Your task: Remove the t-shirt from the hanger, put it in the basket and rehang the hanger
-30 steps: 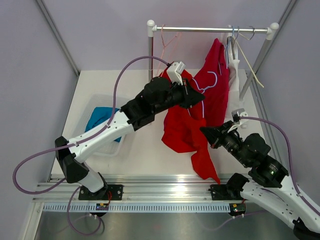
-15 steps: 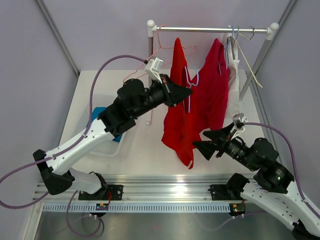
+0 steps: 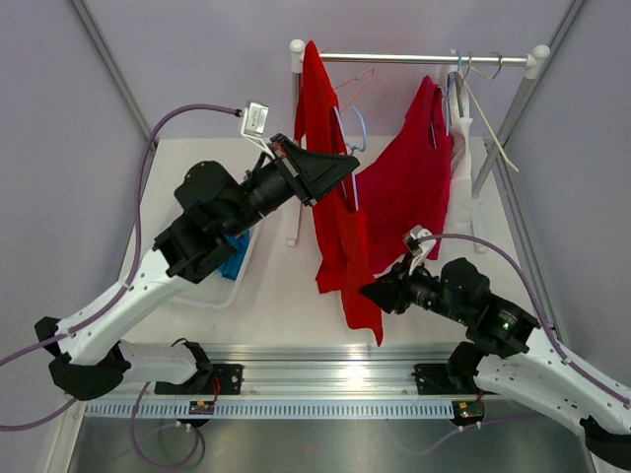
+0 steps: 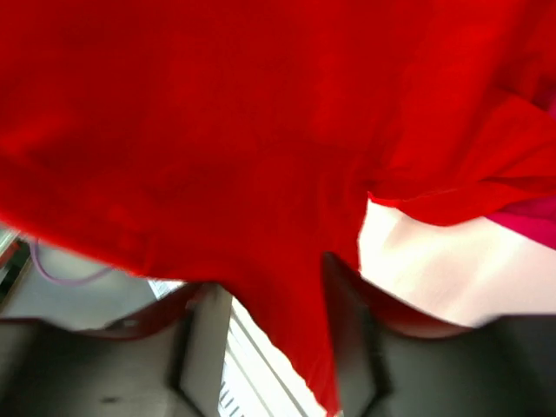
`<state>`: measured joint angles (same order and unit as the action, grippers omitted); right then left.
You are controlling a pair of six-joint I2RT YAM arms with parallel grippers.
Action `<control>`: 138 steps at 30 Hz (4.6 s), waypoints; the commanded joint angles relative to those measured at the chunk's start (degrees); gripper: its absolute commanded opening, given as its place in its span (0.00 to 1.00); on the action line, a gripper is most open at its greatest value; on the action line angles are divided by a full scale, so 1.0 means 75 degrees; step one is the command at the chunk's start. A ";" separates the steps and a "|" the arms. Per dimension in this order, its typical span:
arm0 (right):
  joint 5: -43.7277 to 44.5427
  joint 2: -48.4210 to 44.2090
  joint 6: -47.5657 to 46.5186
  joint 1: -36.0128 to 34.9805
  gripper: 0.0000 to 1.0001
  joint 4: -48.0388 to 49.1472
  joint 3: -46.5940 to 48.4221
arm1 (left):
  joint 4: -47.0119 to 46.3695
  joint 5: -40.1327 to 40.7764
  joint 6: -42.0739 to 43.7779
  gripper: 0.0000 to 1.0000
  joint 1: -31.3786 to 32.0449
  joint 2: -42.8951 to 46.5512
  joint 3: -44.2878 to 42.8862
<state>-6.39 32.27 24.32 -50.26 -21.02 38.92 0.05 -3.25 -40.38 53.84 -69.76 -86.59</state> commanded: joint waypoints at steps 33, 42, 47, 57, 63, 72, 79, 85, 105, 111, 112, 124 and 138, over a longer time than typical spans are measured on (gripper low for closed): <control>0.2660 0.2062 0.0473 -0.1888 0.57 0.0603 0.0798 | -0.0277 -0.1068 -0.0488 0.00 -0.0019 0.1671 -0.0386; 0.2037 0.0138 0.0030 -0.2650 0.84 -0.0587 0.2720 | -0.0124 -0.0142 0.0357 0.00 -0.0008 0.1953 0.0740; 0.2153 0.1541 -0.0429 -0.2662 0.67 0.0024 0.3915 | -0.0242 -0.0106 0.0251 0.00 0.0075 0.1743 0.0916; 0.2128 0.2915 -0.0828 -0.2662 0.71 0.0599 0.4608 | -0.0639 -0.0211 0.0029 0.00 0.0110 0.1813 0.1408; 0.2282 0.3045 -0.0735 -0.2662 0.33 0.0961 0.4421 | -0.0746 -0.0224 -0.0054 0.00 0.0110 0.2000 0.1631; 0.2376 0.2553 -0.0371 -0.2662 0.00 0.1536 0.3918 | 0.0315 -0.0036 0.0892 0.76 0.0110 0.2549 0.1597; 0.2048 0.2003 -0.0301 -0.2662 0.00 0.1618 0.3893 | 0.1715 0.1753 0.1915 0.99 0.0110 0.4118 0.2611; 0.1347 0.1663 -0.0231 -0.2662 0.00 0.1677 0.4069 | 0.1997 0.1594 0.2325 0.99 0.0110 0.3574 0.2957; -0.0003 0.0760 0.0191 -0.2662 0.00 0.1549 0.4034 | 0.1188 0.3268 0.3591 0.00 0.0192 0.1180 0.1550; -0.0377 0.0304 0.0425 -0.2662 0.00 0.0448 0.3788 | 0.1421 0.3209 0.3591 0.00 0.0180 0.1636 0.0321; -0.0738 0.0268 0.0484 -0.2662 0.00 0.0029 0.3730 | 0.1736 0.3396 0.3684 0.00 0.0192 0.1718 -0.0297; -0.3514 -0.0376 0.0075 -0.2662 0.00 -0.1032 0.3050 | 0.3274 0.5704 0.5922 0.00 0.0192 0.1356 -0.4215; -0.1469 -0.0485 -0.0125 -0.2662 0.00 -0.1780 0.3483 | 0.0522 0.6491 0.8371 0.00 0.0180 0.2035 -0.2074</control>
<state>-21.54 25.17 24.32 -70.32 -32.36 63.42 14.61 44.49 15.73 55.13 -55.11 -104.01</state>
